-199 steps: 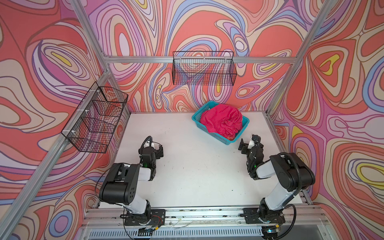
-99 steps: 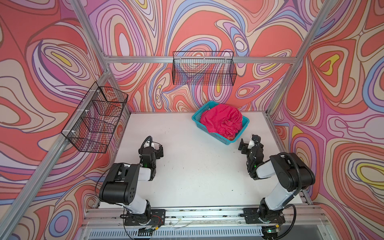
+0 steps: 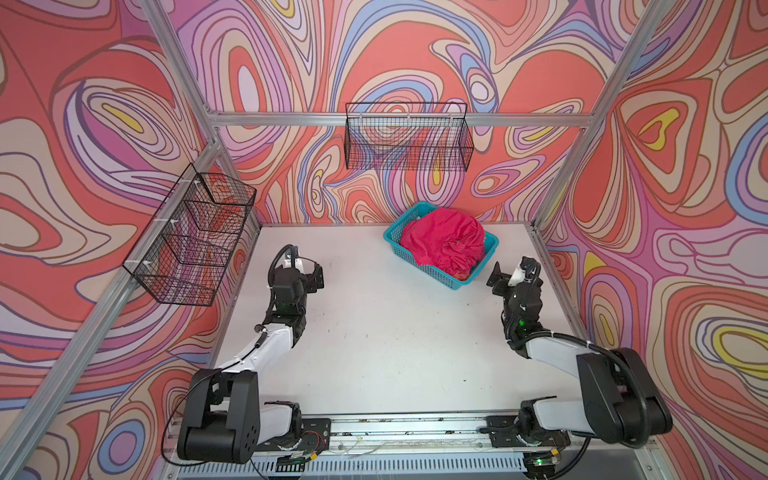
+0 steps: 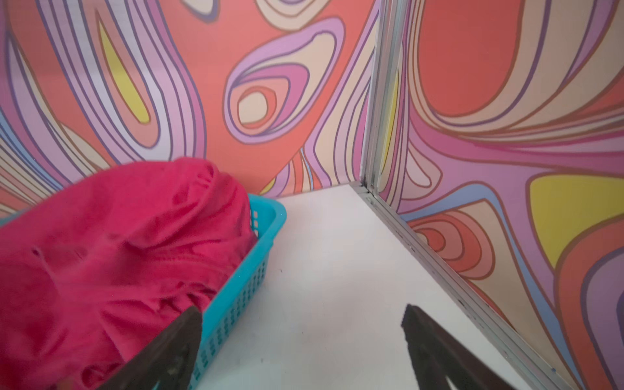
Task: Fold and stack the t-shirts
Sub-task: 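Reach the right gripper into the teal basket and grasp the magenta t-shirt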
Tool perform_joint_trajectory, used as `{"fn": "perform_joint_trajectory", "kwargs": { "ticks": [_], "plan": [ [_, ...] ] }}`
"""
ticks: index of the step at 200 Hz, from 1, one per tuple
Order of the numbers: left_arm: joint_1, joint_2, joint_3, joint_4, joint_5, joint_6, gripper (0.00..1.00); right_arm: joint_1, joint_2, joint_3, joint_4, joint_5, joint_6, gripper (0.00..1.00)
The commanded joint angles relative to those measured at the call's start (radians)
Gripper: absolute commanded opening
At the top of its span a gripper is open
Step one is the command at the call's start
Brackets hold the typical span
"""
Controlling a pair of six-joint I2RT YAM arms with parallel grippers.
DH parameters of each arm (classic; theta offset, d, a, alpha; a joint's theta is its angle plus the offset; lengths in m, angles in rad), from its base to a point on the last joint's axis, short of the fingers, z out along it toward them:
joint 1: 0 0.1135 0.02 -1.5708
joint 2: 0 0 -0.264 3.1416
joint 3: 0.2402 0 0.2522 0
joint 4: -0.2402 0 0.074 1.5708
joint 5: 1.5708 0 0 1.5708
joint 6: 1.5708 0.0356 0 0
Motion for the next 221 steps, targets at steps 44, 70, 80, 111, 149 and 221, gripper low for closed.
{"fn": "perform_joint_trajectory", "kwargs": {
  "ticks": [44,70,80,111,149,221],
  "plan": [
    [-0.007,-0.067,0.072,-0.462,0.339,-0.378,1.00,0.104,0.042,0.510,-0.883,-0.395,-0.086,0.98],
    [-0.017,-0.086,0.034,-0.461,0.440,-0.457,1.00,0.160,0.195,0.727,-1.156,-0.492,-0.157,0.98],
    [-0.019,-0.093,0.021,-0.457,0.462,-0.469,1.00,0.177,0.242,0.782,-1.222,-0.512,-0.173,0.97],
    [-0.020,-0.116,-0.019,-0.416,0.503,-0.471,1.00,0.222,0.374,0.888,-1.317,-0.493,-0.212,0.92],
    [-0.020,-0.103,-0.017,-0.407,0.536,-0.463,1.00,0.250,0.511,0.970,-1.370,-0.471,-0.219,0.83],
    [-0.020,-0.092,-0.023,-0.399,0.538,-0.457,1.00,0.269,0.629,1.030,-1.355,-0.395,-0.201,0.60]
  ]
}}
